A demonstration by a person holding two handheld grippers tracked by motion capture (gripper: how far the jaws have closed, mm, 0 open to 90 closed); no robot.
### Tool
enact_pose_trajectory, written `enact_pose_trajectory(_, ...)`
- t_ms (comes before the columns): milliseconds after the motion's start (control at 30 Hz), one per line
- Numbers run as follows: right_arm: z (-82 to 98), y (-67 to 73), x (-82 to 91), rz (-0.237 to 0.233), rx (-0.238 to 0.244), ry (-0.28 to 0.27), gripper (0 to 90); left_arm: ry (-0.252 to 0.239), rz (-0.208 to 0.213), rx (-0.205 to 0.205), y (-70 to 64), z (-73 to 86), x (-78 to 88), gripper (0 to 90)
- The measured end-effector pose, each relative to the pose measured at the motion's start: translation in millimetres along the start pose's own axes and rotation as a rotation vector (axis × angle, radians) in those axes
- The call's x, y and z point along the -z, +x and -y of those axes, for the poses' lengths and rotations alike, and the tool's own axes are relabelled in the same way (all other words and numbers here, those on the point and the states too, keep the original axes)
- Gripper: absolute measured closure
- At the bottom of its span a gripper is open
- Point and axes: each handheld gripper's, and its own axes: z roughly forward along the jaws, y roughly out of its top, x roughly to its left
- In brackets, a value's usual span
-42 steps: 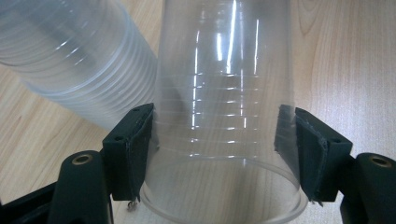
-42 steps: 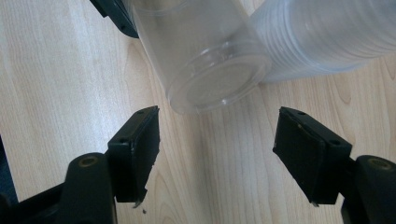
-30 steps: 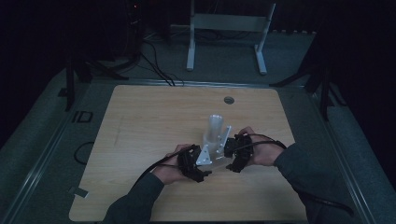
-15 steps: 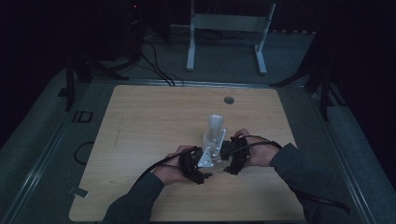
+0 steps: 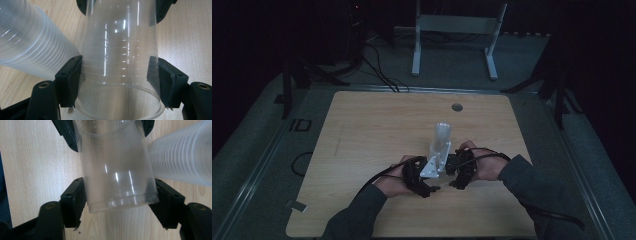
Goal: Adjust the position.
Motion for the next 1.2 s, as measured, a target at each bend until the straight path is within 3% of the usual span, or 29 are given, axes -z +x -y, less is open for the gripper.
enact_pose_trajectory(300, -0.3, 1.5, -0.4, -0.012, -0.002, 0.0, 40.1, -0.002, 0.017, -0.003, -0.9, 0.6, -0.4, 29.4)
enact_pose_trajectory(633, 3.3, 0.5, 0.7, -0.004, -0.003, -0.022, 41.8, -0.042, -0.004, 0.054, -3.5, 1.2, -2.2, 21.9)
enact_pose_trajectory(867, 7.8, -1.0, 1.8, 0.005, -0.027, -0.048, 41.9, -0.03, -0.021, 0.04, -2.0, 0.6, 1.6, 16.7)
enact_pose_trajectory(967, 10.0, -1.1, 1.8, 0.009, -0.048, -0.057, 41.8, -0.036, -0.048, 0.045, -2.0, -0.2, 2.7, 14.3)
enact_pose_trajectory(1200, 19.2, -3.8, 0.1, 0.01, -0.082, -0.065, 41.8, -0.069, -0.067, 0.076, 0.1, 1.4, 6.3, 14.0)
